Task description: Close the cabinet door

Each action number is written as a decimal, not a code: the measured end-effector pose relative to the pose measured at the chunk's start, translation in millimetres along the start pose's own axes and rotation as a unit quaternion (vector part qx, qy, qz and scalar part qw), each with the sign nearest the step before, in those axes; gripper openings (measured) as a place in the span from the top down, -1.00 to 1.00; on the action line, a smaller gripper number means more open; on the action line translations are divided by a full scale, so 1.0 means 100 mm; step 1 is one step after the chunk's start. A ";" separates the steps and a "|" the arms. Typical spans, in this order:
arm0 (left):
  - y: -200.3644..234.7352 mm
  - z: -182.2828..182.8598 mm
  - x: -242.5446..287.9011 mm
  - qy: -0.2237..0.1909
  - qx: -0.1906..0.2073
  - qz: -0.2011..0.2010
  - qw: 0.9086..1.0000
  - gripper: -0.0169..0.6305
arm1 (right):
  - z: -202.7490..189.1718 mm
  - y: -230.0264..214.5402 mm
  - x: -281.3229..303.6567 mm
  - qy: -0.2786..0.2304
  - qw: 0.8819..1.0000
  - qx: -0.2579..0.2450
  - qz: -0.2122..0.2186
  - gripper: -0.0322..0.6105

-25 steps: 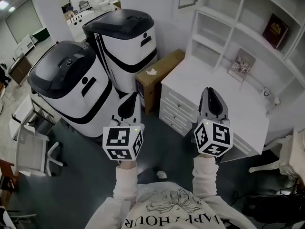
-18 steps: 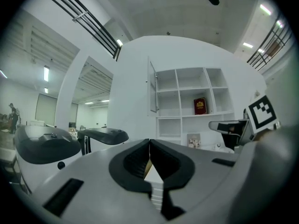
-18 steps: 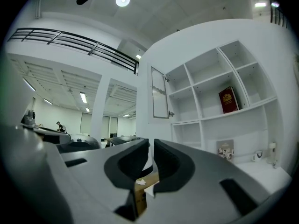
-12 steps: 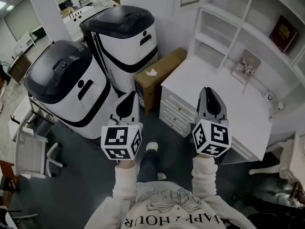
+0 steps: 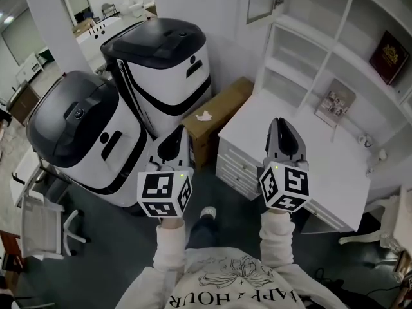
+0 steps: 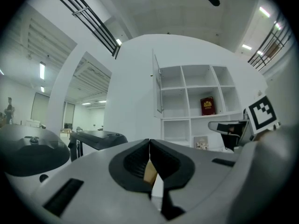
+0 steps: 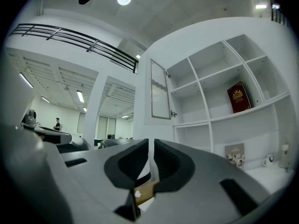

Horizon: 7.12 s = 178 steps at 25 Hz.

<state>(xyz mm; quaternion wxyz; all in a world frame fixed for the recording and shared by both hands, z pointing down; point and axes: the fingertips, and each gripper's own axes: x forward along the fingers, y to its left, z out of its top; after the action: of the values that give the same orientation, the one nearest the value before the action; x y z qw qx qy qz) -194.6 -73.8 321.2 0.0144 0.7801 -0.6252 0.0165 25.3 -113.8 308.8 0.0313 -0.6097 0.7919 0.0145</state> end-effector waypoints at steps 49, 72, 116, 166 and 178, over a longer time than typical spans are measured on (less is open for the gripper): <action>1.22 0.31 2.45 -0.010 0.005 -0.048 0.999 0.93 | 0.64 0.36 2.98 -0.046 0.998 -0.047 0.004 0.57; 1.16 0.21 2.54 0.003 -0.008 -0.043 0.999 0.93 | 0.64 0.29 2.99 -0.039 0.997 -0.062 -0.017 0.57; -0.49 0.22 3.07 0.008 0.001 -0.188 0.982 0.93 | 0.67 -1.19 2.17 -0.036 0.993 -0.057 -0.098 0.69; -2.53 0.23 4.39 0.009 0.022 -0.243 0.970 0.93 | 0.63 -2.89 2.39 -0.062 0.995 0.002 0.077 0.67; -2.67 0.18 4.58 0.014 0.022 -0.235 0.972 0.93 | 0.62 -3.17 2.52 -0.066 0.994 0.011 0.082 0.66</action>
<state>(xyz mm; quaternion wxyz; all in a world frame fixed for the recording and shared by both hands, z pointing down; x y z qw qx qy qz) 165.8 -463.0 322.5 0.0093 0.9049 -0.4239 0.0375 269.8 -434.2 234.7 0.0889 -0.5405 0.8353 0.0480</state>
